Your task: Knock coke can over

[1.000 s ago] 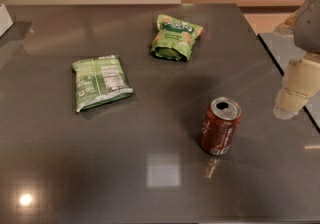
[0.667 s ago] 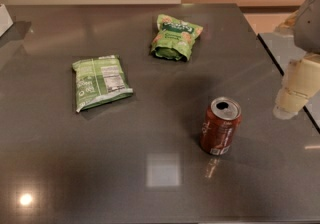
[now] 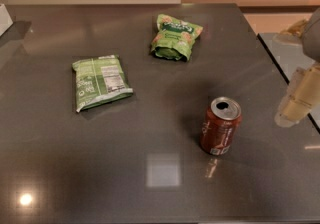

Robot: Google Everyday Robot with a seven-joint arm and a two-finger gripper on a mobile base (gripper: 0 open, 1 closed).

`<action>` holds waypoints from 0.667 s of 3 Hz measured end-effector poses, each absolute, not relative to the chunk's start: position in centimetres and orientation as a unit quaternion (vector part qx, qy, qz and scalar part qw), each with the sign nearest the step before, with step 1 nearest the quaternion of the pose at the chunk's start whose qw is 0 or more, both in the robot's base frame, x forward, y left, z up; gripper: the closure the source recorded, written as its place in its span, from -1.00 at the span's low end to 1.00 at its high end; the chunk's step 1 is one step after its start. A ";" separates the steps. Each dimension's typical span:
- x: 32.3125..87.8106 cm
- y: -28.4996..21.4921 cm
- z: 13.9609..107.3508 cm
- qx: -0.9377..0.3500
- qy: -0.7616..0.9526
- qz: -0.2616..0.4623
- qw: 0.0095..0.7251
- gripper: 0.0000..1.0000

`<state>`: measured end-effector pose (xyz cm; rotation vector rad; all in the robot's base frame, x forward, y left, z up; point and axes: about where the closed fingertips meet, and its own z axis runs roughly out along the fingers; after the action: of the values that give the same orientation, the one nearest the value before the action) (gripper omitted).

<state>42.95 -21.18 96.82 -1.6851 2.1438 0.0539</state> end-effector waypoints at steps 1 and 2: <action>42.1 -19.5 95.6 -0.611 0.745 0.076 0.257 -1.00; 41.4 -16.6 94.6 -0.616 0.712 0.137 0.307 -1.00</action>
Offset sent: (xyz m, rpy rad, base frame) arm -0.0253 0.0806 -0.0365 0.5176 -0.0498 0.2249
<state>41.37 -16.63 94.60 -1.6286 1.8843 0.3628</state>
